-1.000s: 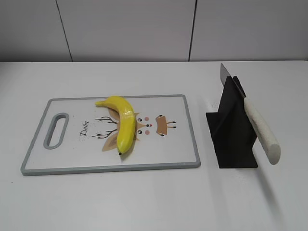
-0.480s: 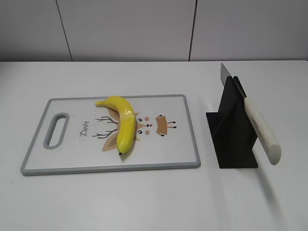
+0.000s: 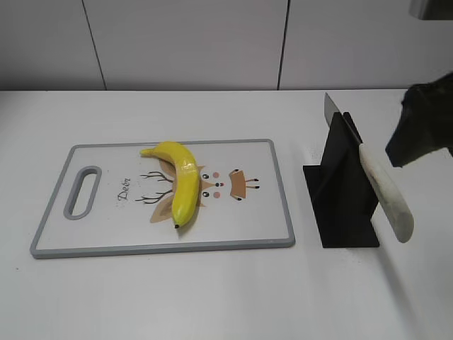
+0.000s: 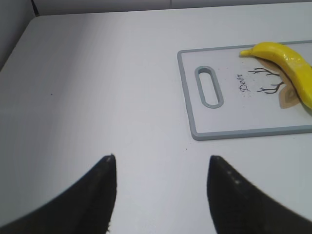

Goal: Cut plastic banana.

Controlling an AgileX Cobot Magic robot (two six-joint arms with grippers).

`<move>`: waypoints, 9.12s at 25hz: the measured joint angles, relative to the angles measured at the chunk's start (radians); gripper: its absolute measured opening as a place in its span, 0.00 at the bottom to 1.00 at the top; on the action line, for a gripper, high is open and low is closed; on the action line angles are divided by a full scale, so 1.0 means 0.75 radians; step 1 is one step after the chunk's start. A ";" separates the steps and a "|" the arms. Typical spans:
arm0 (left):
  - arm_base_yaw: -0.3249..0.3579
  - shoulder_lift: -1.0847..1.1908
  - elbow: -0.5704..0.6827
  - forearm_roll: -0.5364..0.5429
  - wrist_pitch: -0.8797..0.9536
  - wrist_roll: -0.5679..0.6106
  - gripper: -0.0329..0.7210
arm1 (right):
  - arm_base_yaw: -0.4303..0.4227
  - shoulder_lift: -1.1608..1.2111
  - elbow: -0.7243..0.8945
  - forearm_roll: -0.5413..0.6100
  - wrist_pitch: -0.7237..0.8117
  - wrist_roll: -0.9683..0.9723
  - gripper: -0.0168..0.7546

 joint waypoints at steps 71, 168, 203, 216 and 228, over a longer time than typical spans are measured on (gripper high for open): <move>0.000 0.000 0.000 0.000 0.000 0.000 0.78 | 0.004 0.085 -0.397 -0.045 0.162 0.005 0.24; -0.435 2.719 -1.066 -0.519 -0.610 1.677 0.02 | -0.002 1.255 -0.766 0.592 -0.164 -2.040 0.25; -0.443 2.259 -1.067 -0.509 -0.497 1.646 0.54 | 0.008 0.965 -0.931 0.521 0.141 -1.833 0.24; -0.417 2.201 -1.157 -0.244 -0.540 1.080 0.89 | 0.007 0.932 -0.931 0.423 0.152 -1.746 0.24; -0.291 2.173 -1.344 0.181 0.066 0.179 0.86 | 0.007 0.860 -1.040 0.256 0.160 -0.799 0.24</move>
